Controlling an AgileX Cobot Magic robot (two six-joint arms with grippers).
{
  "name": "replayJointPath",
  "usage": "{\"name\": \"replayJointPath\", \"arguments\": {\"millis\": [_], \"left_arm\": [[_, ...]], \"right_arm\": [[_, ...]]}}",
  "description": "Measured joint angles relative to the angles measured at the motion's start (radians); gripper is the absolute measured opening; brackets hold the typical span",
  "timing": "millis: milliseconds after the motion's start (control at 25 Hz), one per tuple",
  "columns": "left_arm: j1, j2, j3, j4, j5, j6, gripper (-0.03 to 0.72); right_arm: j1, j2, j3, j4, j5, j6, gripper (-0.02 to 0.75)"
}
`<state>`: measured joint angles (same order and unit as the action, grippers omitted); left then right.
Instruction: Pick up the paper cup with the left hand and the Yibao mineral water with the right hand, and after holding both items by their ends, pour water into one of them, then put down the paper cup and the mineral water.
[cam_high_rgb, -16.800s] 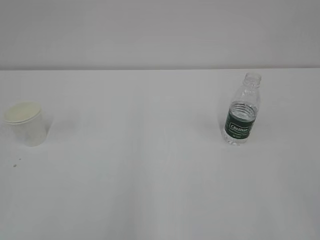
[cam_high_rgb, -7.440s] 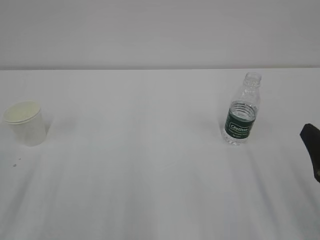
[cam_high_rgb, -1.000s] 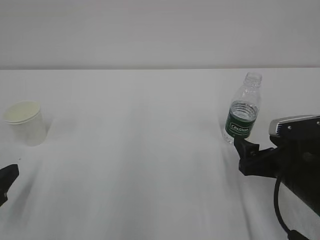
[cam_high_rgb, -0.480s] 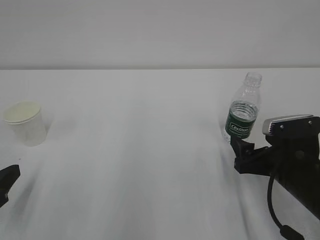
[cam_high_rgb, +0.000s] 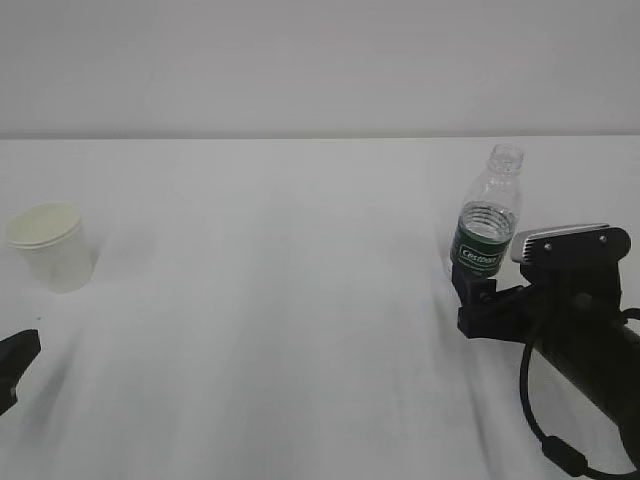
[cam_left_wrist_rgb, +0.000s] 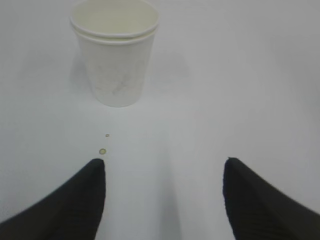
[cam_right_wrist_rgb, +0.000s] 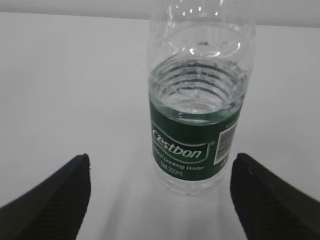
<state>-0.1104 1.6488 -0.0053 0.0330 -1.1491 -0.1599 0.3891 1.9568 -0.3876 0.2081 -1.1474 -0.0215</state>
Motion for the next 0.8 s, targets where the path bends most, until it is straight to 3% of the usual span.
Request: {"name": "replayJointPath", "arguments": {"millis": [800], "left_arm": [[0.000, 0.000, 0.000, 0.000, 0.000, 0.000, 0.519]], "right_arm": [[-0.002, 0.078, -0.050, 0.051, -0.001, -0.002, 0.645]]}}
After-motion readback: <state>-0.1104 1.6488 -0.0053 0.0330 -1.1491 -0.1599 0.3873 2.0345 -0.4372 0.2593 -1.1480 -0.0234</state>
